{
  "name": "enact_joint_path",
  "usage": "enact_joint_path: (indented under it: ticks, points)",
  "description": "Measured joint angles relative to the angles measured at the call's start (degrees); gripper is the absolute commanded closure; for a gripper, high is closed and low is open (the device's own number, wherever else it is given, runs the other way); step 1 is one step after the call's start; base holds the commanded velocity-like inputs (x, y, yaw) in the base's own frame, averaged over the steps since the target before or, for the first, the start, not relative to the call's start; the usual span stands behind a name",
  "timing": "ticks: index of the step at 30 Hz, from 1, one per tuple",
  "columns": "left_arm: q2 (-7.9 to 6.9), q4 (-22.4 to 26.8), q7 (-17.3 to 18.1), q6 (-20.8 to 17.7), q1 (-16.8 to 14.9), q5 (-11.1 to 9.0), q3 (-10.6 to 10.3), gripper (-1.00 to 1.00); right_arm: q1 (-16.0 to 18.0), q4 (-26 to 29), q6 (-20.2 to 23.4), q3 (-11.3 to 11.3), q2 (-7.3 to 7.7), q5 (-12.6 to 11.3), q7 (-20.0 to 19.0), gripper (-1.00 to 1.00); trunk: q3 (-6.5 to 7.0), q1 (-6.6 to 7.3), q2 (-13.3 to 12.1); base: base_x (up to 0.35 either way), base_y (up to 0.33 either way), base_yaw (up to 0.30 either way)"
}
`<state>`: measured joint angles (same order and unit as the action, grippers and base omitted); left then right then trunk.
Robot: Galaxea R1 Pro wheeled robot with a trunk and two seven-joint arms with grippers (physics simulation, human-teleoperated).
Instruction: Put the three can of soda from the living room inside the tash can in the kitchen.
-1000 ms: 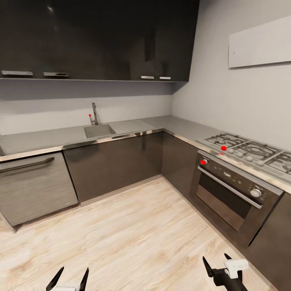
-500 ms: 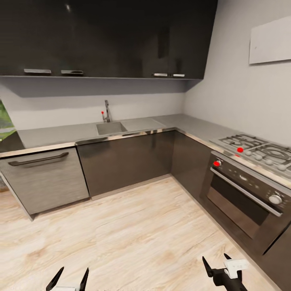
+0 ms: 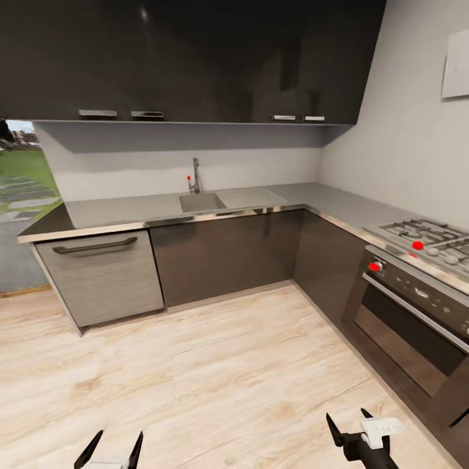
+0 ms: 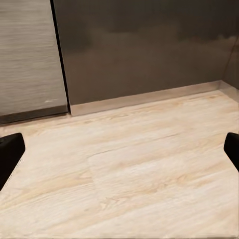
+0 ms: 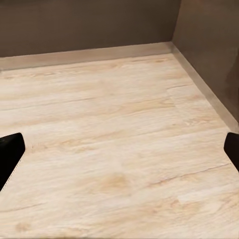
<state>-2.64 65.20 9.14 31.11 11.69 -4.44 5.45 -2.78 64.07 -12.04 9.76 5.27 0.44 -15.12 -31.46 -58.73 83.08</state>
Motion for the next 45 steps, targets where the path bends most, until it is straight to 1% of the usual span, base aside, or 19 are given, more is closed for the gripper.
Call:
enact_joint_path:
  ticks: [15,16,20,23,31,39,45]
  points:
    - [0.00,0.0,0.0,0.1,0.0,0.0,0.0,-1.00,0.0,0.0,0.0,-0.1,0.00,0.1,-0.2,-1.00,0.12,0.00,0.0,-0.187,0.000,0.246]
    - [0.00,0.0,0.0,0.1,0.0,0.0,0.0,-1.00,0.0,0.0,-0.1,-0.7,-0.05,0.1,-0.3,-1.00,0.16,0.00,0.0,-0.156,0.000,0.194]
    - [0.00,-0.1,0.0,0.1,0.0,0.0,0.0,-1.00,0.0,0.0,0.0,-1.9,-0.08,0.1,-0.2,-1.00,0.22,0.00,0.0,-0.153,0.000,0.093]
    - [0.00,-0.1,0.0,0.1,0.0,0.0,0.0,-1.00,0.0,0.0,0.0,-2.2,-0.09,0.1,-0.2,-1.00,0.23,0.00,0.0,-0.150,0.000,0.026]
    - [0.00,-0.2,0.0,0.1,0.0,0.0,0.0,-1.00,0.0,0.0,-0.1,-2.4,-0.10,0.2,-0.1,-1.00,0.27,0.00,0.0,-0.145,0.000,0.063]
    - [0.00,-0.3,0.0,0.0,0.0,0.0,0.0,-1.00,0.0,0.0,-0.1,-2.5,-0.15,0.2,-0.2,-1.00,0.43,0.00,0.0,-0.125,0.000,0.214]
    - [0.00,-0.1,0.0,-0.2,0.0,0.0,0.0,-1.00,0.0,0.0,-0.1,-2.5,-0.12,0.2,-0.2,-1.00,0.58,0.00,0.0,-0.033,0.000,0.243]
